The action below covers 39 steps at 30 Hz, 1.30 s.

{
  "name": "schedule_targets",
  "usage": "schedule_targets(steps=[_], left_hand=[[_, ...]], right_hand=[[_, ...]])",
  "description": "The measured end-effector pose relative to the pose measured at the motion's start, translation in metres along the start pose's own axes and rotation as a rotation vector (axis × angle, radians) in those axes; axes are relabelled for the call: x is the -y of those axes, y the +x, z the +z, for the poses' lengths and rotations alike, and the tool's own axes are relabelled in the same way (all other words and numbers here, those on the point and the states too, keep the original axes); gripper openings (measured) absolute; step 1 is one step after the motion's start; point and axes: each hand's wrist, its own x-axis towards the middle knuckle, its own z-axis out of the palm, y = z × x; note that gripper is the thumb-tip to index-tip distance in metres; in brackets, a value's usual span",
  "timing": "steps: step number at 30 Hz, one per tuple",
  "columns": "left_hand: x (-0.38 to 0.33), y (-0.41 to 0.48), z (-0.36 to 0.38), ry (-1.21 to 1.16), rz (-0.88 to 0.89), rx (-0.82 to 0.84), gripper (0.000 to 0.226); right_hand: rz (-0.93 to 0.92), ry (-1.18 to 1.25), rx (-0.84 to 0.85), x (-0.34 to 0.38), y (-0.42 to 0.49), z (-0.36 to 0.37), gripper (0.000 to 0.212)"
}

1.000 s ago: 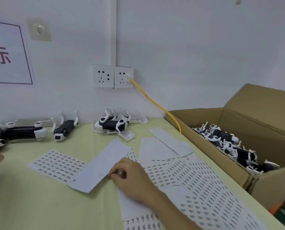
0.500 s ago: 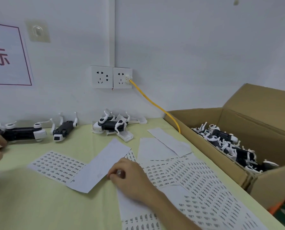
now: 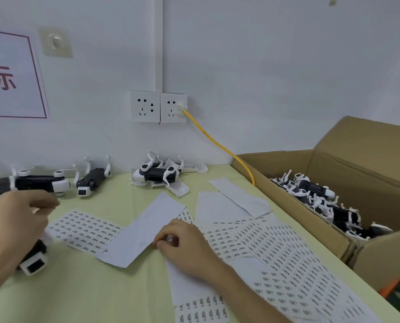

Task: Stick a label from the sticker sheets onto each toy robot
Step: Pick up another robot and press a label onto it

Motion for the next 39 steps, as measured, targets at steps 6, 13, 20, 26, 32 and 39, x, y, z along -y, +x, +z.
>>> schedule_targets(steps=[6, 13, 20, 26, 32, 39], left_hand=[[-0.094, -0.052, 0.039, 0.168, 0.274, -0.006, 0.031], [-0.138, -0.066, 0.054, -0.215, 0.308, -0.147, 0.047], [-0.171, -0.069, 0.050, -0.880, 0.091, 0.013, 0.053], [-0.168, -0.077, 0.060, -1.206, -0.333, 0.186, 0.032], [-0.144, -0.086, 0.071, -1.392, -0.657, 0.204, 0.027], [-0.124, -0.090, 0.075, -0.806, -0.126, 0.371, 0.016]], right_hand=[[0.016, 0.016, -0.007, -0.001, 0.000, 0.000, 0.014], [-0.002, 0.080, -0.057, 0.000, 0.000, -0.001, 0.017], [-0.079, 0.186, -0.331, 0.007, -0.002, -0.007, 0.038], [-0.242, 0.197, -0.448, 0.014, -0.005, -0.015, 0.101], [-0.467, -0.016, -0.520, 0.018, -0.006, -0.023, 0.085], [-0.243, 0.207, -0.557, 0.028, -0.009, -0.039, 0.058]])
